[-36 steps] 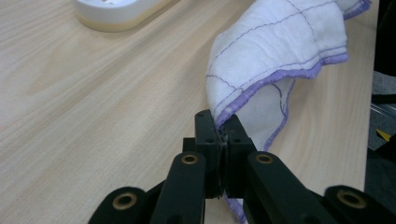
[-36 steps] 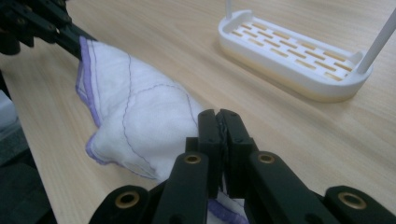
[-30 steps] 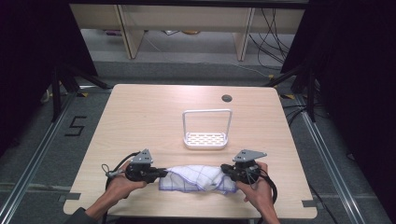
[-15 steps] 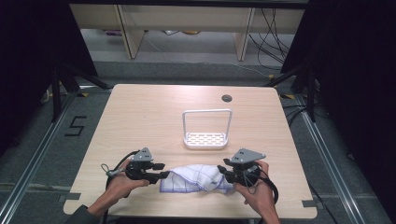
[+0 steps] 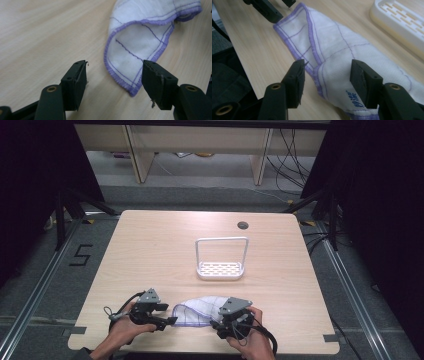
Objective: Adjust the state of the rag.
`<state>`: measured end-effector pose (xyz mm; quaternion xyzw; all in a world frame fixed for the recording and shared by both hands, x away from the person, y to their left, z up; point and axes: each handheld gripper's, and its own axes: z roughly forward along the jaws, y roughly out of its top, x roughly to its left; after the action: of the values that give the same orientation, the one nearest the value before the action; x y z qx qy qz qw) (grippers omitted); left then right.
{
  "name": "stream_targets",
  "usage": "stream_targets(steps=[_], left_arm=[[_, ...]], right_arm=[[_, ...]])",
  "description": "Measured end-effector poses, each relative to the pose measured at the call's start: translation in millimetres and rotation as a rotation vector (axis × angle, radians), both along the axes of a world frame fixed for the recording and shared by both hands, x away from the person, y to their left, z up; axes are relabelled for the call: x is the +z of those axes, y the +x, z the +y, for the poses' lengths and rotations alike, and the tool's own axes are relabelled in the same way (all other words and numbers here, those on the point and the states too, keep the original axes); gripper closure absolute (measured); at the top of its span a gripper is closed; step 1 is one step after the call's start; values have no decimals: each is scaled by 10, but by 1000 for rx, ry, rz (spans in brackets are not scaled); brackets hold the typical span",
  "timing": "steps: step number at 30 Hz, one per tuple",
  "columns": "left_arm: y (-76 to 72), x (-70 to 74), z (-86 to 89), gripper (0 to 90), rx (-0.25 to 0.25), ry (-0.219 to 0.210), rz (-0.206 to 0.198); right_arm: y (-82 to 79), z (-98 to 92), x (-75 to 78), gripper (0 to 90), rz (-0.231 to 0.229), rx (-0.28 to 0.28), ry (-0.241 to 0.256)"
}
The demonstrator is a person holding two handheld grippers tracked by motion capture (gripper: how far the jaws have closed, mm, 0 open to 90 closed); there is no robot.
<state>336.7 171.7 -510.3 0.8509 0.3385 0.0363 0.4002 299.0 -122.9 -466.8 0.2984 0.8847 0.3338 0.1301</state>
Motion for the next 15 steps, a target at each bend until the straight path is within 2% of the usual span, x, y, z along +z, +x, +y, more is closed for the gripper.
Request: stream_targets(steps=[1, 2, 3, 4, 5, 7, 8, 9, 10, 11, 12, 14, 15], left_arm=[[-4, -25, -52, 362, -5, 20, 1], [2, -29, -81, 360, -10, 27, -15], [21, -22, -89, 371, -28, 49, -25], [34, -25, -100, 416, -29, 61, -41], [45, -20, -116, 468, -37, 69, -62], [60, -23, -139, 584, -58, 97, -101], [57, -24, -147, 669, -66, 92, -107], [55, -19, -148, 717, -73, 91, -117], [52, -2, -141, 777, -86, 101, -138], [43, 16, -139, 837, -91, 83, -140], [40, 39, -128, 871, -92, 71, -139], [22, 86, -119, 882, -77, 36, -133], [23, 128, -106, 884, -93, 18, -154]], right_arm=[[7, 21, -33, 446, 6, -7, -7], [16, 31, -57, 446, 1, -11, -17], [25, 54, -88, 453, 18, -27, -30], [42, 61, -105, 489, 22, -29, -47], [52, 68, -128, 537, 11, -29, -58], [85, 66, -157, 730, -6, -10, -95], [109, 51, -168, 800, -20, 14, -93], [134, 29, -158, 865, -18, 20, -85], [152, -3, -141, 893, -19, 20, -65], [154, -34, -111, 898, -3, -1, -20], [169, -65, -78, 900, -9, 3, -6], [169, -121, 11, 900, -21, 4, 7], [158, -135, 52, 900, -8, 8, 17]])
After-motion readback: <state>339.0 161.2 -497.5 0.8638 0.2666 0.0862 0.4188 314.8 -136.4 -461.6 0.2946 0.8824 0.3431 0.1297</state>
